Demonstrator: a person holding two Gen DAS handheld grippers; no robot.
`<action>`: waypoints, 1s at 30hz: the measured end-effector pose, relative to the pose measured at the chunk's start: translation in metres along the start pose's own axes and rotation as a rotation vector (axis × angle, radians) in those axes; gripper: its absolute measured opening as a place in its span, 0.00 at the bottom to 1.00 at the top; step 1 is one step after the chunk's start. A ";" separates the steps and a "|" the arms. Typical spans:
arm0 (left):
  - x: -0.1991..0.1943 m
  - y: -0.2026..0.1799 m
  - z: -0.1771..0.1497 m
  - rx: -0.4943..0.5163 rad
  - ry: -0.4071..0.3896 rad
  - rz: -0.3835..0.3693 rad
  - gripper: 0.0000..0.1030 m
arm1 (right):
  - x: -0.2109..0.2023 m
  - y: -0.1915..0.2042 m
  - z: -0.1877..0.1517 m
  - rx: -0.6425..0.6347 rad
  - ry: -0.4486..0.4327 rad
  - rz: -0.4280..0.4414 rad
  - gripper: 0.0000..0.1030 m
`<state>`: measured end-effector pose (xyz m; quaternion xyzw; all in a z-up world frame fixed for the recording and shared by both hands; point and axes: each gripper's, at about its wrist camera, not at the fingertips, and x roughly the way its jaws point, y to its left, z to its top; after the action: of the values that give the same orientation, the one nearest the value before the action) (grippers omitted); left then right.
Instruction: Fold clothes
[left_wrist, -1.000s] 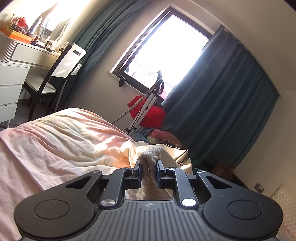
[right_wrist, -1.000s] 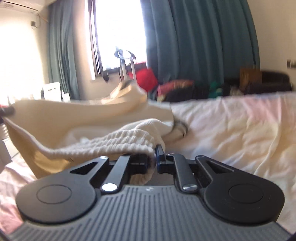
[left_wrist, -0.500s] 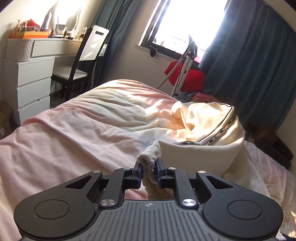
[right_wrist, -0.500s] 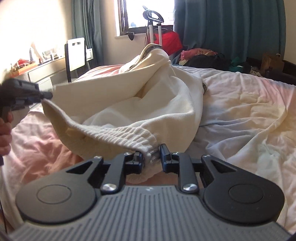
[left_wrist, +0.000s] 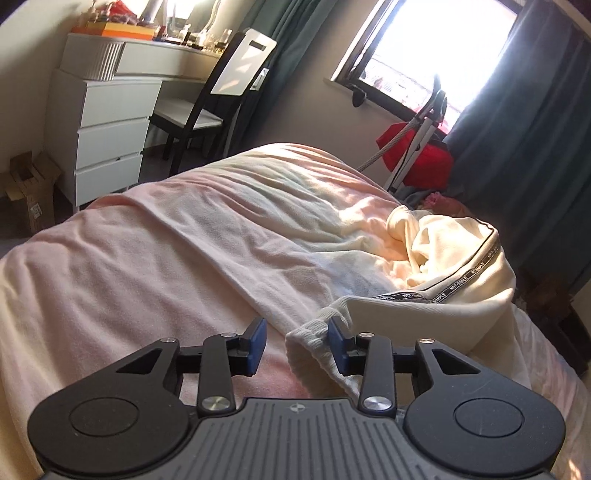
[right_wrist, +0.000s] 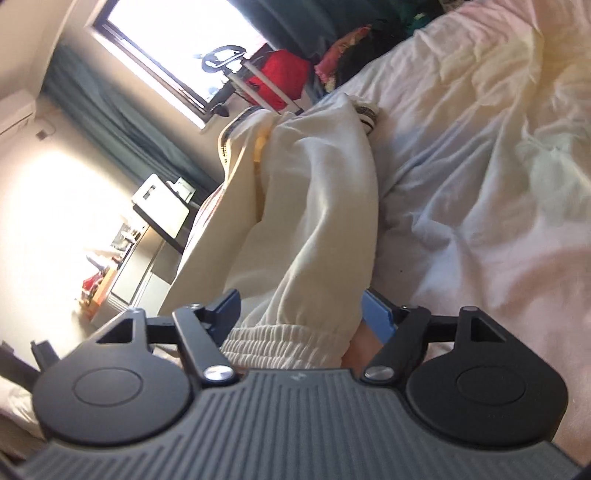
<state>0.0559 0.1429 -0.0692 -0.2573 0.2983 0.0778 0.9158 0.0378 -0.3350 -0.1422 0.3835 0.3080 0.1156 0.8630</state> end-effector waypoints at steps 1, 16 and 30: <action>-0.001 0.002 0.000 -0.016 0.004 -0.008 0.39 | 0.004 -0.005 0.000 0.041 0.013 0.011 0.74; 0.047 0.012 -0.009 -0.213 0.086 -0.150 0.47 | 0.065 -0.010 -0.005 0.069 0.118 0.102 0.61; 0.057 -0.025 0.088 -0.091 -0.032 0.009 0.14 | 0.066 0.049 -0.033 0.064 0.072 0.143 0.15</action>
<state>0.1538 0.1664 -0.0317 -0.2961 0.2808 0.0993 0.9075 0.0703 -0.2534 -0.1524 0.4274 0.3140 0.1807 0.8283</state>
